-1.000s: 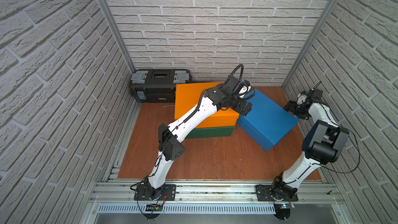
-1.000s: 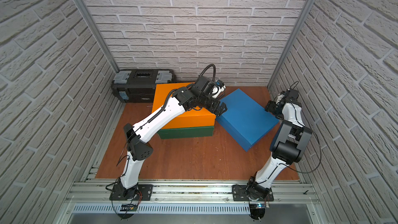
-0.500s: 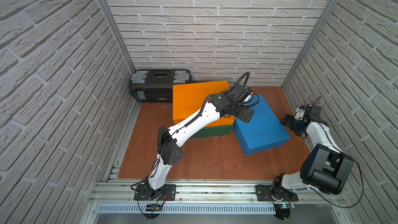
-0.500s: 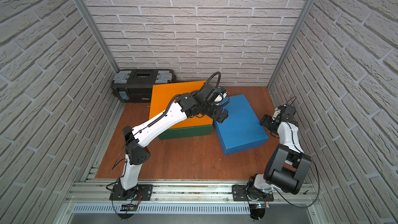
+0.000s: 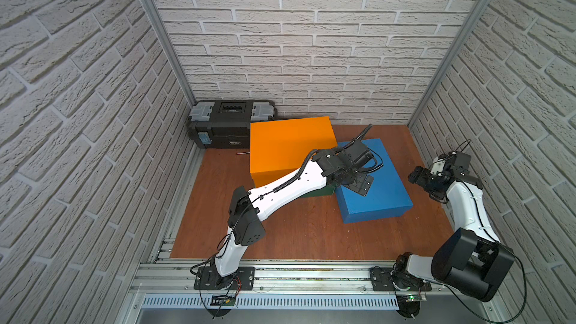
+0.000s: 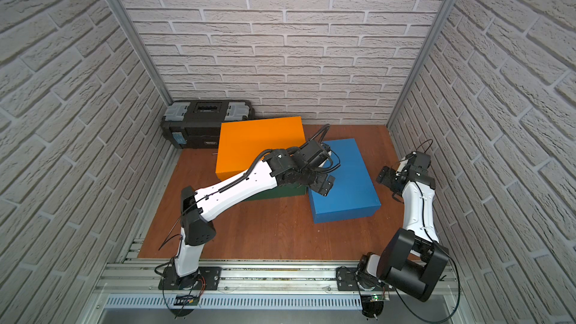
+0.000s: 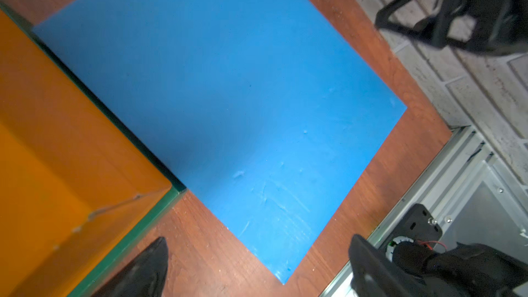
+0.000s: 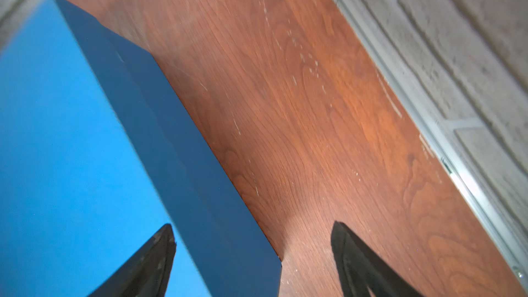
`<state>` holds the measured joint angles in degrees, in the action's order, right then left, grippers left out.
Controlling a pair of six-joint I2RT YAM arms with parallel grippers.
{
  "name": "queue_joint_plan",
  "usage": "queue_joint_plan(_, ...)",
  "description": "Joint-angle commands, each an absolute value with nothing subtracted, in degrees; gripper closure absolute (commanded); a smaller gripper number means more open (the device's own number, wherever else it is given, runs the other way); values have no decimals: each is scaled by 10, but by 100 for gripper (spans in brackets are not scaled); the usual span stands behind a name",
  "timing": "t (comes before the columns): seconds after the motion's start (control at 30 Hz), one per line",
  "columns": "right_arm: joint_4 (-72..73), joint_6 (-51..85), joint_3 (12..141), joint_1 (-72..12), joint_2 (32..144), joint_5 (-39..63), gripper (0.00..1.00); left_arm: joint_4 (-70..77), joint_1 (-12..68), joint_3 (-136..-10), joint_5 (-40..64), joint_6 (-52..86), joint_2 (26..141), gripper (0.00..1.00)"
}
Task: Stack the shoeboxes
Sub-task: Adjust the shoebox at the center of the board, then pick up the shoebox from the center of the board.
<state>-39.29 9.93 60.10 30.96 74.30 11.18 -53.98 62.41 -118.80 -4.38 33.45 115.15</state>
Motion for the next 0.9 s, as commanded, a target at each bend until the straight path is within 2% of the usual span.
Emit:
queue_joint_plan(0.0, -393, 108, 618, 307, 745, 143, 13, -522, 622, -1157, -42, 381, 1121, 2)
queue_joint_plan(0.23, -382, 114, 607, 307, 738, 178, 13, -505, 619, -1122, -37, 429, 1121, 2)
queue_joint_plan(0.5, -391, 117, 615, 307, 778, 258, 14, -425, 588, -1057, 34, 488, 1120, 2)
queue_joint_plan(0.63, -422, 113, 630, 303, 818, 323, 15, -420, 580, -1072, 69, 491, 1148, 2)
queue_joint_plan(0.87, -388, 125, 587, 300, 771, 338, 13, -429, 579, -1109, 108, 490, 1192, 2)
